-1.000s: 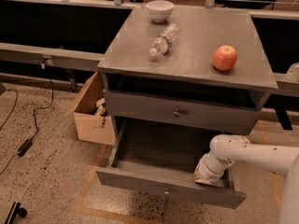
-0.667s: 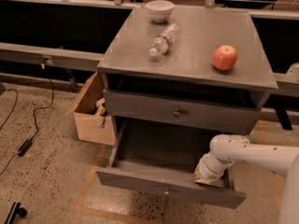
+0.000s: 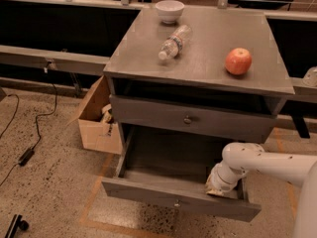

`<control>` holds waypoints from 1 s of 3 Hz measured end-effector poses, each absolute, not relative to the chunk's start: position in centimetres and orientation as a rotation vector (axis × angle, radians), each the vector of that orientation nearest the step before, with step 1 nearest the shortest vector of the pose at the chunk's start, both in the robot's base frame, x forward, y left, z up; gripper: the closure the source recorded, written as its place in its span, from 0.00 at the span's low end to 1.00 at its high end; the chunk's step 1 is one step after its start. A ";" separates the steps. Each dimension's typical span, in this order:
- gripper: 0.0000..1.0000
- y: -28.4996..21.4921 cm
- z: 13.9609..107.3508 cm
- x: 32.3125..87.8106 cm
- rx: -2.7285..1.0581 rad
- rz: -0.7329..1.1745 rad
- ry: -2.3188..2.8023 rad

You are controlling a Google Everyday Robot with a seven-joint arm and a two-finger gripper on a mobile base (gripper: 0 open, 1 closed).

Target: Open middle drawer

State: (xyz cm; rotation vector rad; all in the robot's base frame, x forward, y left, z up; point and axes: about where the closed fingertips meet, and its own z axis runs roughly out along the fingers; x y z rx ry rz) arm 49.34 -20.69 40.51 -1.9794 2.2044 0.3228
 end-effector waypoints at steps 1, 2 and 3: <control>1.00 -20.7 40.5 49.3 -1.979 0.323 2.205; 1.00 -20.7 40.5 49.3 -1.979 0.323 2.205; 1.00 -20.7 40.3 49.3 -1.983 0.336 2.213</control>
Offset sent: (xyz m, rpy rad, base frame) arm -0.0337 0.0043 -0.0425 -0.0185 0.5693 -0.0090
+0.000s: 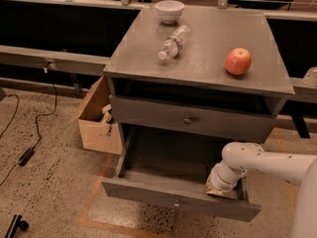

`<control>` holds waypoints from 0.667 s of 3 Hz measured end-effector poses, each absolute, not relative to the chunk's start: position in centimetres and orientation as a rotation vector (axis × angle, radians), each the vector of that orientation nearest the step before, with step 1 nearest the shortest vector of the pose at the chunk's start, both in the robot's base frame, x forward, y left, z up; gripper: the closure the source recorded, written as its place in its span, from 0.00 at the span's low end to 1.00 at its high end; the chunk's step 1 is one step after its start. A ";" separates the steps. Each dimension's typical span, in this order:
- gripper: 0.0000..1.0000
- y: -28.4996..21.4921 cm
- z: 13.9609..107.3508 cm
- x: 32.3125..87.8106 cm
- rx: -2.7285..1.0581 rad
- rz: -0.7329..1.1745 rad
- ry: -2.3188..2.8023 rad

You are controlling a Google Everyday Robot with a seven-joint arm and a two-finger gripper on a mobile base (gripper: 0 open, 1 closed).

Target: Open middle drawer

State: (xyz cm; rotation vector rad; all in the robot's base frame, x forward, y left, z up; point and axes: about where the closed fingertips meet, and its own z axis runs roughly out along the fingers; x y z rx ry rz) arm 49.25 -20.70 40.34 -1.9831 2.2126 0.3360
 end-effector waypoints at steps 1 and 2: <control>1.00 -20.7 40.3 49.3 -1.983 0.336 2.213; 1.00 -20.7 40.3 49.3 -1.983 0.336 2.213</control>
Offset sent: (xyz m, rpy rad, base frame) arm -0.0683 -0.0061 -0.0702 -0.0053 0.8916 0.0552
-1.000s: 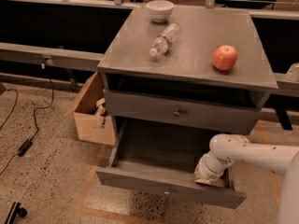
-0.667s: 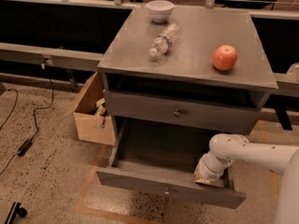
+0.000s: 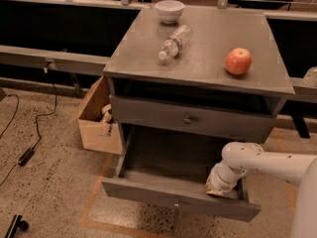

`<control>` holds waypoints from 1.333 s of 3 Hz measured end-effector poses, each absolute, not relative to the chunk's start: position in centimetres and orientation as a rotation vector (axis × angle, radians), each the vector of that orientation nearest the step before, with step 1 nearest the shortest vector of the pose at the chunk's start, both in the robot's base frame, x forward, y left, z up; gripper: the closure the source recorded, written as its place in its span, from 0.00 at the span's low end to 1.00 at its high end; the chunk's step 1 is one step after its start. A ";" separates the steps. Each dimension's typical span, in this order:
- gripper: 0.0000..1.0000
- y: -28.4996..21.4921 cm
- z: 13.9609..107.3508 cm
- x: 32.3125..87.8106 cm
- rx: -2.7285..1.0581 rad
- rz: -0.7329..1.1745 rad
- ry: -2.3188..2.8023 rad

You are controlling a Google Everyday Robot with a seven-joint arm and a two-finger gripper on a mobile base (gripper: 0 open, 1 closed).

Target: Open middle drawer

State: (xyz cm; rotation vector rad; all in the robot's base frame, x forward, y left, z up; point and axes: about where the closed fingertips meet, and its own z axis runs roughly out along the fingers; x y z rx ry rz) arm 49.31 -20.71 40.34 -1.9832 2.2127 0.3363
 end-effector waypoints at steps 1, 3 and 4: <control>1.00 -20.7 40.3 49.3 -1.983 0.336 2.213; 1.00 -20.7 40.3 49.3 -1.983 0.337 2.213; 1.00 -20.7 40.3 49.3 -1.983 0.337 2.213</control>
Offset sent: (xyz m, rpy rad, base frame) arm -0.0518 0.0032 -0.0195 0.0057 0.3833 0.0075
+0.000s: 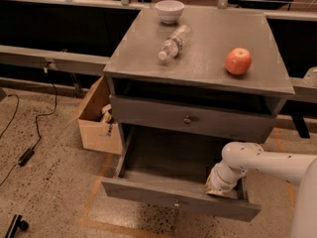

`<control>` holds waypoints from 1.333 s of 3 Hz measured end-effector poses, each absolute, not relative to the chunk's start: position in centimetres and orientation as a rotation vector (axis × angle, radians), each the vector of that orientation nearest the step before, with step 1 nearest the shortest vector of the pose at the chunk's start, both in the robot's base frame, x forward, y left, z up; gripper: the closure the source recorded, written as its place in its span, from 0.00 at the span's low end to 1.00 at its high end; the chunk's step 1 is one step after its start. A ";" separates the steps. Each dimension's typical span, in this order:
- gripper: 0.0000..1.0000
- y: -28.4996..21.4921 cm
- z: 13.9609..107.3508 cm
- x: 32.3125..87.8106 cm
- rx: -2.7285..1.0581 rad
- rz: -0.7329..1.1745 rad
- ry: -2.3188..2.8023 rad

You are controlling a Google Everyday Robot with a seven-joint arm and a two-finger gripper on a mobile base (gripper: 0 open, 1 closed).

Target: Open middle drawer

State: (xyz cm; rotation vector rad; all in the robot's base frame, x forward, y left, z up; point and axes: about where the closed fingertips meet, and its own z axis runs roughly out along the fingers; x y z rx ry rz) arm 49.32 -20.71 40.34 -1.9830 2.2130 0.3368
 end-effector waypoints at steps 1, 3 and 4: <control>1.00 -20.7 40.3 49.3 -1.983 0.337 2.213; 1.00 -20.7 40.3 49.3 -1.983 0.337 2.213; 1.00 -20.7 40.4 49.3 -1.983 0.336 2.213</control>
Offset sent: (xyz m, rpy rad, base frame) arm -0.0510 -0.0298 0.1218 0.2240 -0.4287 -0.0870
